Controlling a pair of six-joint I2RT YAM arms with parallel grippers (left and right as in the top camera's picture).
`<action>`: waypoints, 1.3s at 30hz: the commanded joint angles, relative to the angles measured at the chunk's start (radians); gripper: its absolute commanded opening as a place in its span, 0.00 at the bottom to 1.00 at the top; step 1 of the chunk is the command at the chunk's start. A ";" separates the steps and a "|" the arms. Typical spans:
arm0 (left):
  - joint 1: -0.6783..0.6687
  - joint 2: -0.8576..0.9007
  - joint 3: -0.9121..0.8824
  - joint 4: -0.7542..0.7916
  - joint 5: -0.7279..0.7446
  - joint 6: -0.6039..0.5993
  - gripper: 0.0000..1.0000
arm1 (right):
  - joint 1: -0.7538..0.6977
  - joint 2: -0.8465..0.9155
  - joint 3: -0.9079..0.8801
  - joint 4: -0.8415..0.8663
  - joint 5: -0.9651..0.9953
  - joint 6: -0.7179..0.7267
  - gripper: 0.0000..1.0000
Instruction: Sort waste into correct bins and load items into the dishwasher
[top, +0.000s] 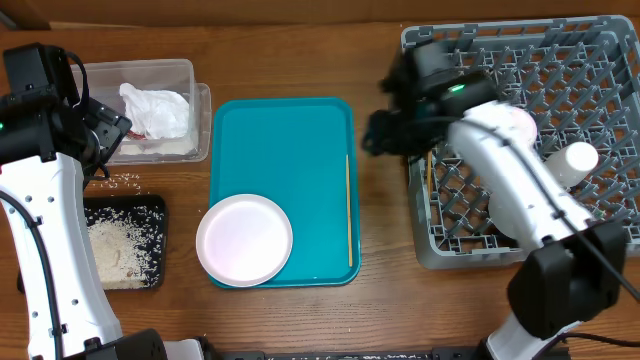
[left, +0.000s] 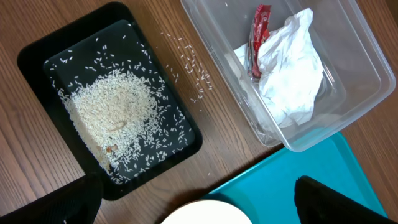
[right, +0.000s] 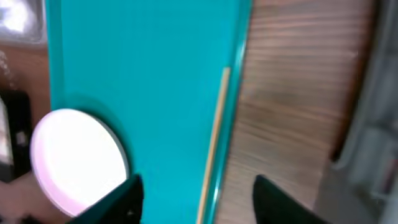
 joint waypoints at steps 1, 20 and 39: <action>0.004 0.008 0.006 0.001 0.000 -0.010 1.00 | 0.113 0.023 -0.036 0.027 0.264 0.254 0.65; 0.004 0.008 0.006 0.001 0.000 -0.010 1.00 | 0.307 0.276 -0.145 0.174 0.347 0.431 0.55; 0.004 0.008 0.006 0.001 0.000 -0.010 1.00 | 0.187 0.175 0.101 -0.109 0.480 0.421 0.04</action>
